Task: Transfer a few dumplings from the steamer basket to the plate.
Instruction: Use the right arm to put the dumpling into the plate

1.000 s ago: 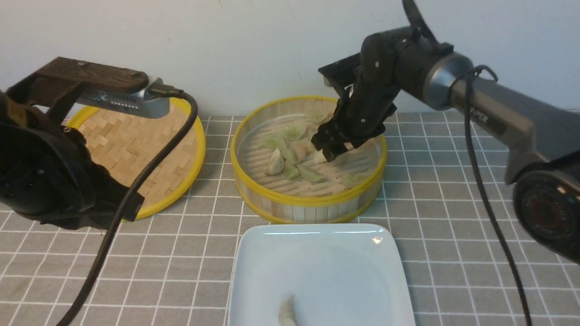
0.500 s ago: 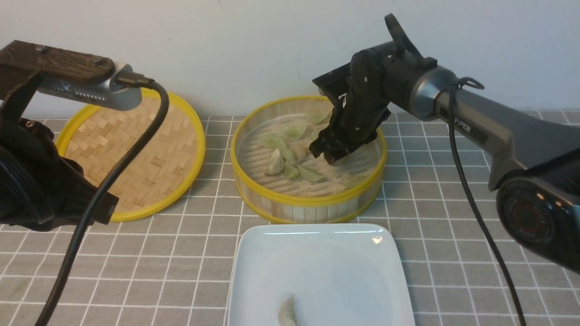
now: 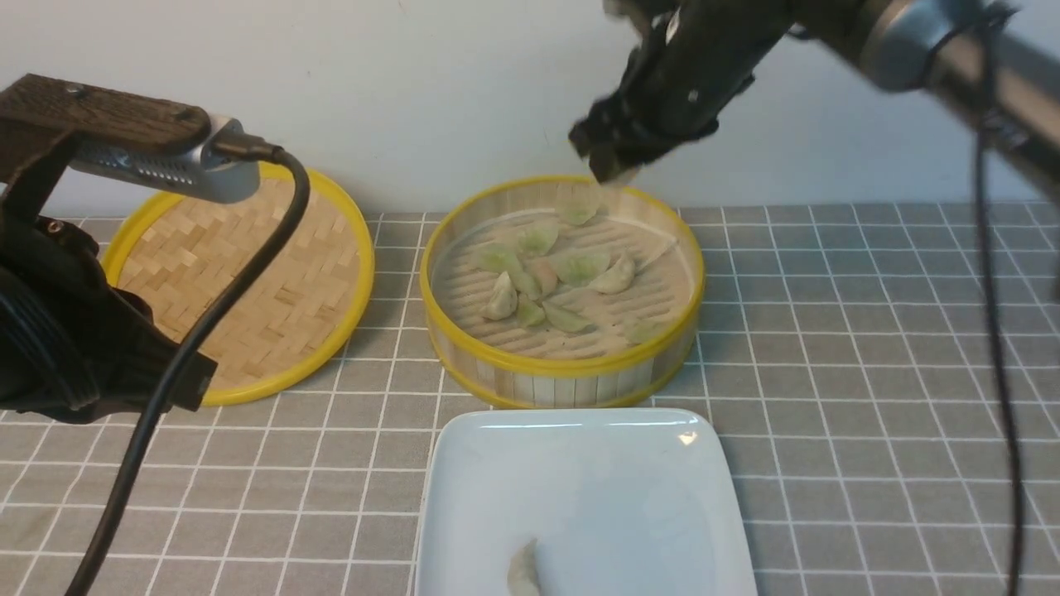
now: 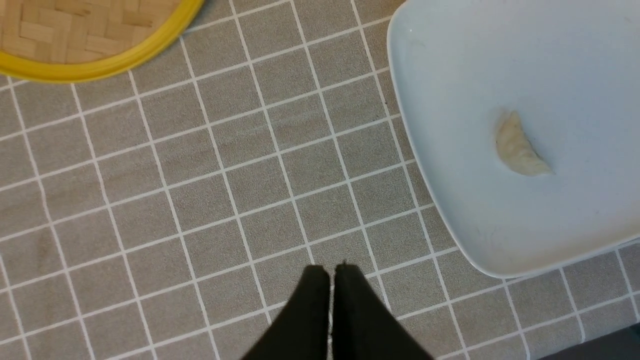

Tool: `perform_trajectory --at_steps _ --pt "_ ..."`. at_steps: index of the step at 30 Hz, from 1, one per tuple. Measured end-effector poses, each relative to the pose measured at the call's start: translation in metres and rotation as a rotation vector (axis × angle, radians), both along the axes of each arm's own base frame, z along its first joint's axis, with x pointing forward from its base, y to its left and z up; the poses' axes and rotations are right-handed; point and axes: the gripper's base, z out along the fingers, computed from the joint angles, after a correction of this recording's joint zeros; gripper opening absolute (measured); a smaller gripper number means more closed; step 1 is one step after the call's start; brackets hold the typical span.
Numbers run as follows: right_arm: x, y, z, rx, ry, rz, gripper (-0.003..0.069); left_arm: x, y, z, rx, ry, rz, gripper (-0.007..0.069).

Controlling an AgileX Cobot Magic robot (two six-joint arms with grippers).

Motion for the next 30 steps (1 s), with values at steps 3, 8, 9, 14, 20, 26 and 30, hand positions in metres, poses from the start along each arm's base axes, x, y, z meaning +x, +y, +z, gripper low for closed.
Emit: perform_trajectory --at_steps 3,8,9,14,20,26,30 --pt "-0.030 -0.006 0.023 0.063 0.026 0.017 0.0327 0.000 0.000 0.000 0.000 0.000 0.000 -0.0005" --pt "-0.085 -0.015 0.012 0.040 0.159 0.047 0.0326 0.000 0.000 0.000 -0.003 0.001 0.000 -0.0005" --pt "-0.096 -0.015 -0.001 0.023 0.212 0.050 0.0326 0.000 0.000 0.000 -0.004 0.001 -0.001 -0.0005" --pt "-0.126 -0.003 -0.063 -0.043 0.407 0.026 0.0325 -0.001 -0.002 0.000 -0.018 0.006 -0.003 -0.0005" --pt "-0.137 0.028 -0.122 -0.069 0.437 0.039 0.0325 -0.001 -0.003 0.000 -0.032 0.011 -0.005 -0.0005" --pt "-0.133 0.035 -0.135 -0.065 0.421 0.037 0.0413 -0.001 -0.003 0.000 -0.029 0.009 -0.014 -0.0005" --pt "-0.129 0.035 -0.124 -0.093 0.396 0.055 0.0534 -0.001 -0.003 0.000 -0.029 0.008 -0.026 -0.0005"
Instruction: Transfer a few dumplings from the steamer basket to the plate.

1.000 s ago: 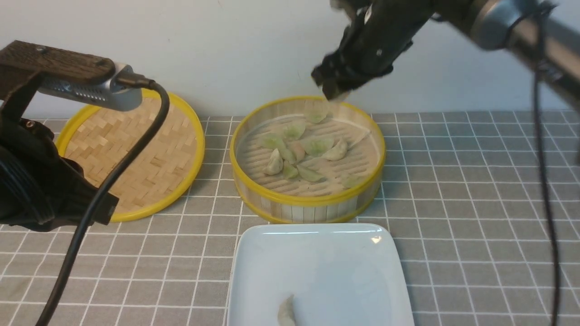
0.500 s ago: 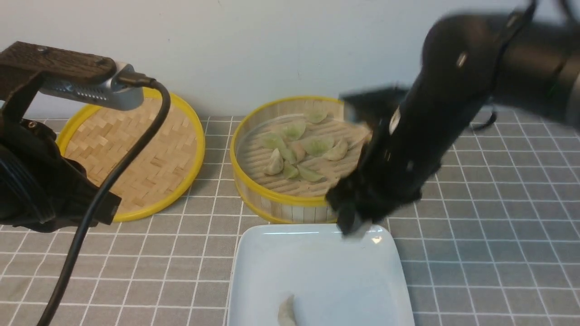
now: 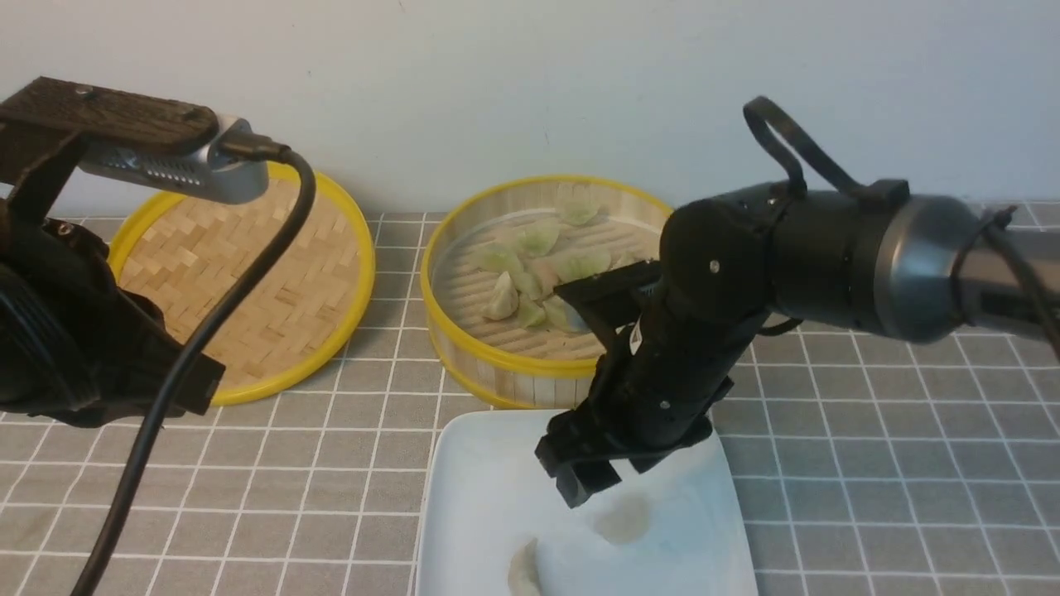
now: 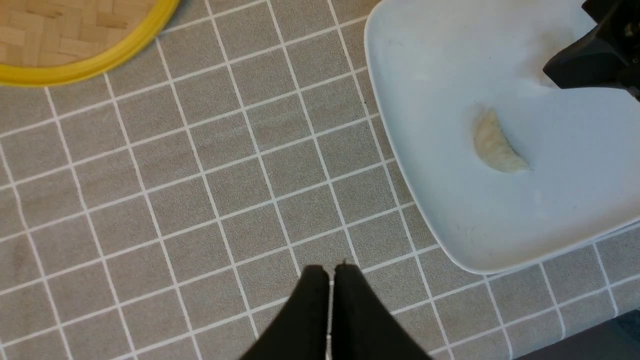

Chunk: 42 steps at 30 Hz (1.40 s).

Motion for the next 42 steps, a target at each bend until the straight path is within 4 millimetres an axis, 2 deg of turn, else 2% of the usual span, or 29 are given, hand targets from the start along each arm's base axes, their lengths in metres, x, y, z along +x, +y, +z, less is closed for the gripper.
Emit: perform_trajectory --at_steps 1,3,6,7,8,9,10,12,15,16,17,19,21,22,23,25,26,27,28,31,33,37,39,42 --pt "0.000 0.000 0.002 -0.003 0.002 0.003 0.0536 0.000 0.000 0.000 -0.001 0.000 0.000 -0.0005" --pt "-0.001 -0.003 0.025 -0.011 -0.020 0.022 0.0510 0.000 0.000 0.000 -0.002 0.000 -0.004 -0.0005" --pt "-0.009 -0.011 0.063 -0.003 -0.083 0.038 0.0384 0.000 0.000 0.000 0.002 -0.002 -0.012 -0.0005" --pt "-0.017 -0.019 0.085 0.005 -0.128 0.043 0.0302 0.000 0.000 0.000 0.003 -0.003 -0.015 -0.0005" --pt "-0.019 -0.021 0.088 0.004 -0.131 0.045 0.0287 0.000 0.000 0.000 0.003 -0.003 -0.015 -0.0005" --pt "-0.025 -0.027 0.104 0.012 -0.164 0.040 0.0212 0.000 0.000 0.000 0.003 -0.003 -0.015 -0.0005" --pt "-0.039 -0.040 0.131 0.028 -0.231 0.027 0.0111 0.000 0.000 0.000 0.004 -0.004 -0.017 -0.0005" --pt "-0.064 -0.063 0.173 0.080 -0.340 -0.012 0.0029 0.000 -0.001 0.000 0.000 -0.010 -0.017 -0.0005" --pt "-0.106 -0.097 0.223 0.176 -0.490 -0.062 -0.0003 0.002 -0.002 0.001 -0.012 -0.028 -0.016 -0.0005" --pt "-0.135 -0.120 0.248 0.250 -0.594 -0.090 -0.0010 0.003 -0.003 0.002 -0.027 -0.036 -0.016 -0.0005" --pt "-0.143 -0.126 0.252 0.265 -0.617 -0.096 -0.0010 0.003 -0.003 0.002 -0.030 -0.040 -0.015 -0.0005" --pt "-0.181 -0.157 0.269 0.362 -0.756 -0.125 -0.0013 0.004 -0.005 0.004 -0.063 -0.061 -0.015 -0.0005" --pt "-0.218 -0.187 0.270 0.443 -0.889 -0.140 -0.0013 0.006 -0.008 0.005 -0.091 -0.078 -0.016 -0.0005" --pt "-0.243 -0.207 0.262 0.498 -0.994 -0.152 -0.0013 0.007 -0.009 0.006 -0.111 -0.091 -0.016 -0.0005" --pt "-0.252 -0.215 0.259 0.525 -1.056 -0.158 -0.0013 0.007 -0.010 0.007 -0.120 -0.098 -0.017 -0.0005" --pt "-0.280 -0.238 0.234 0.590 -1.200 -0.172 -0.0013 0.008 -0.011 0.008 -0.137 -0.113 -0.026 -0.0005" --pt "-0.295 -0.251 0.216 0.651 -1.291 -0.193 -0.0013 0.009 -0.013 0.009 -0.146 -0.127 -0.037 -0.0005" --pt "-0.304 -0.258 0.203 0.700 -1.336 -0.214 -0.0013 0.009 -0.013 0.010 -0.151 -0.134 -0.046 -0.0005" --pt "-0.306 -0.259 0.201 0.723 -1.345 -0.223 -0.0013 0.009 -0.014 0.010 -0.153 -0.135 -0.048 -0.0005" --pt "-0.319 -0.272 0.171 0.832 -1.410 -0.295 -0.0013 0.010 -0.015 0.011 -0.165 -0.155 -0.064 -0.0005" --pt "-0.317 -0.274 0.160 0.840 -1.425 -0.329 -0.0013 0.011 -0.015 0.011 -0.165 -0.168 -0.069 -0.0005" --pt "-0.313 -0.274 0.155 0.844 -1.407 -0.378 -0.0013 0.009 -0.014 0.014 -0.154 -0.190 -0.088 -0.0005" --pt "-0.312 -0.275 0.154 0.843 -1.402 -0.389 -0.0013 0.002 -0.011 0.019 -0.155 -0.213 -0.094 -0.0005" --pt "-0.312 -0.275 0.154 0.843 -1.398 -0.397 -0.0013 -0.020 -0.003 0.031 -0.155 -0.265 -0.101 -0.0005"
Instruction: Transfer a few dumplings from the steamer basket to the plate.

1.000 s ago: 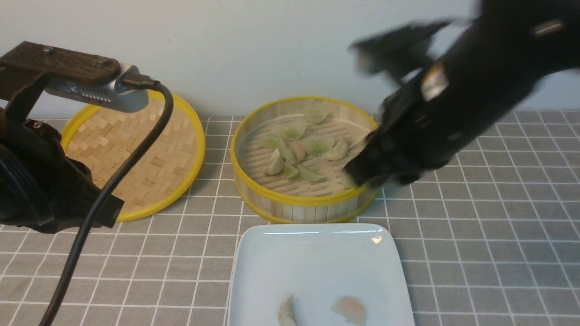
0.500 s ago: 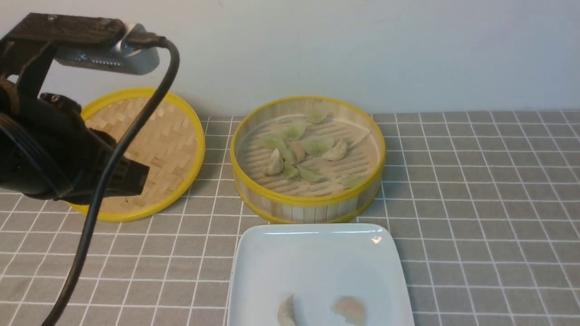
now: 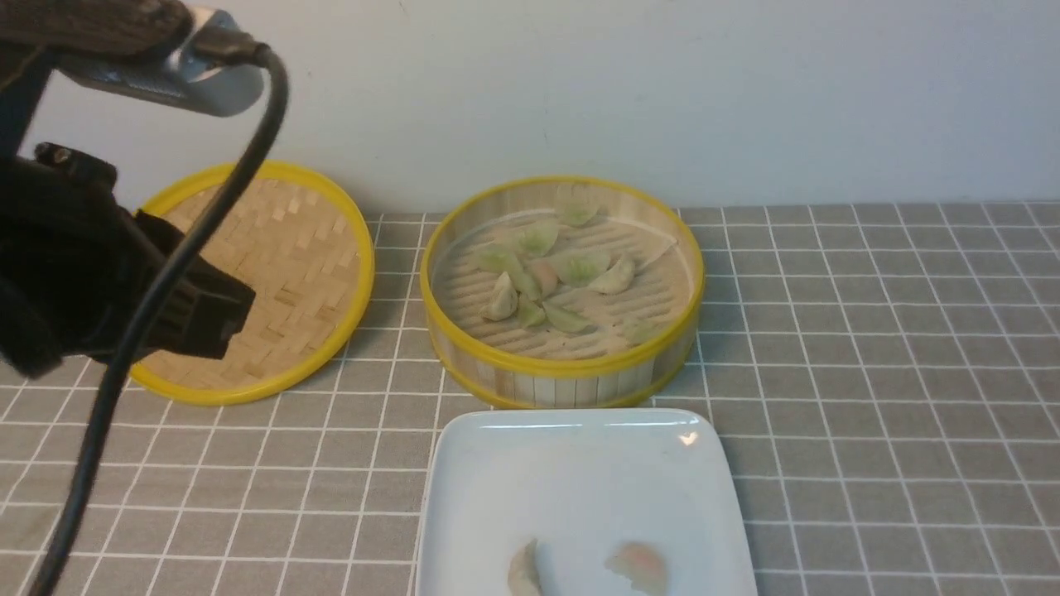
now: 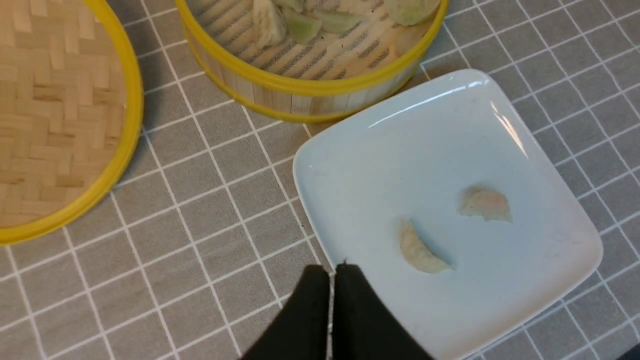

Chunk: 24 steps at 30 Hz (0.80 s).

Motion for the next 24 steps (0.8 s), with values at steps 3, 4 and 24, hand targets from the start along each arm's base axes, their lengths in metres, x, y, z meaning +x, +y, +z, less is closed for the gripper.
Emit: perform_trajectory --at_steps 3,4,24 --pt "0.000 0.000 0.000 0.008 0.004 0.003 -0.0013 -0.028 0.010 0.013 -0.038 -0.101 0.010 -0.0005" --pt "0.000 0.000 0.000 0.009 0.005 0.003 -0.0013 -0.036 0.013 0.015 -0.054 -0.137 0.015 -0.0005" --pt "0.000 0.000 0.000 0.014 0.007 0.005 -0.0013 -0.194 0.064 0.014 -0.349 -0.716 0.041 -0.0005"
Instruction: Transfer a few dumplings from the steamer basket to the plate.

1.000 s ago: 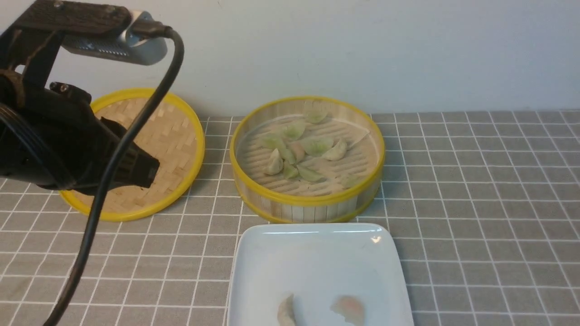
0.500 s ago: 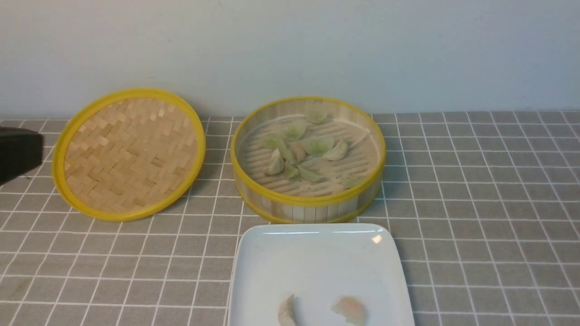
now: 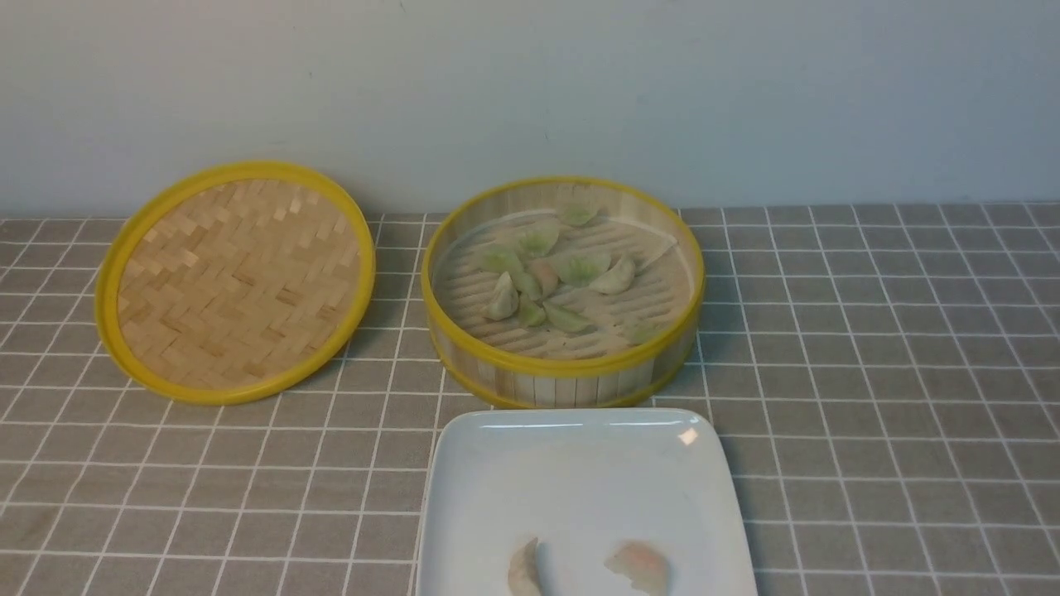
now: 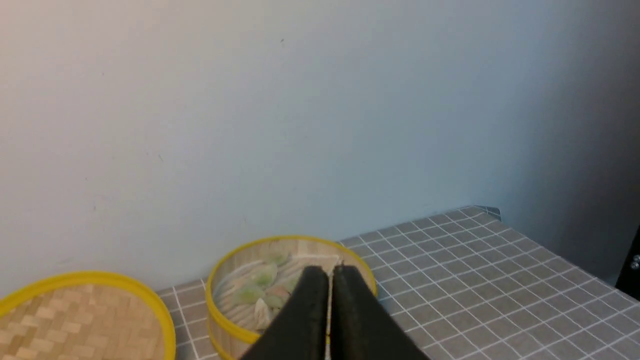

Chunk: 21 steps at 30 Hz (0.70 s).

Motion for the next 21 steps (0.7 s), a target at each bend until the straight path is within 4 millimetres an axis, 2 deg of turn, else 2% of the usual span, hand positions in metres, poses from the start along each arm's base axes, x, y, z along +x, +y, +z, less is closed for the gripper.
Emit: perform_trajectory --at_steps 6,11,14,17,18,19,20,21 --pt "0.000 0.000 0.000 0.000 0.001 0.000 -0.0013 0.001 0.004 -0.001 0.081 -0.041 0.043 -0.0005" --pt "0.000 0.000 0.000 0.000 0.001 0.000 -0.0013 0.017 0.005 -0.016 0.105 -0.037 0.120 -0.0005" --pt "0.000 0.000 0.000 0.000 0.001 0.000 -0.0013 0.027 0.004 -0.037 0.079 -0.028 0.209 -0.0005" --pt "0.000 0.000 0.000 0.000 0.001 0.000 -0.0013 0.038 0.003 -0.067 0.084 -0.016 0.293 -0.0005" --pt "0.000 0.000 0.000 0.000 0.001 0.000 -0.0013 0.043 0.003 -0.085 0.097 -0.032 0.347 -0.0005" --pt "0.000 0.000 0.000 0.000 0.001 0.000 -0.0013 0.045 0.003 -0.091 0.106 -0.022 0.353 -0.0005" --pt "0.000 0.000 0.000 0.000 0.001 0.000 -0.0013 0.052 0.004 -0.114 0.123 -0.032 0.404 -0.0005" --pt "0.000 0.000 0.000 0.000 0.001 0.000 -0.0013 0.057 0.004 -0.127 0.133 -0.023 0.418 -0.0005"
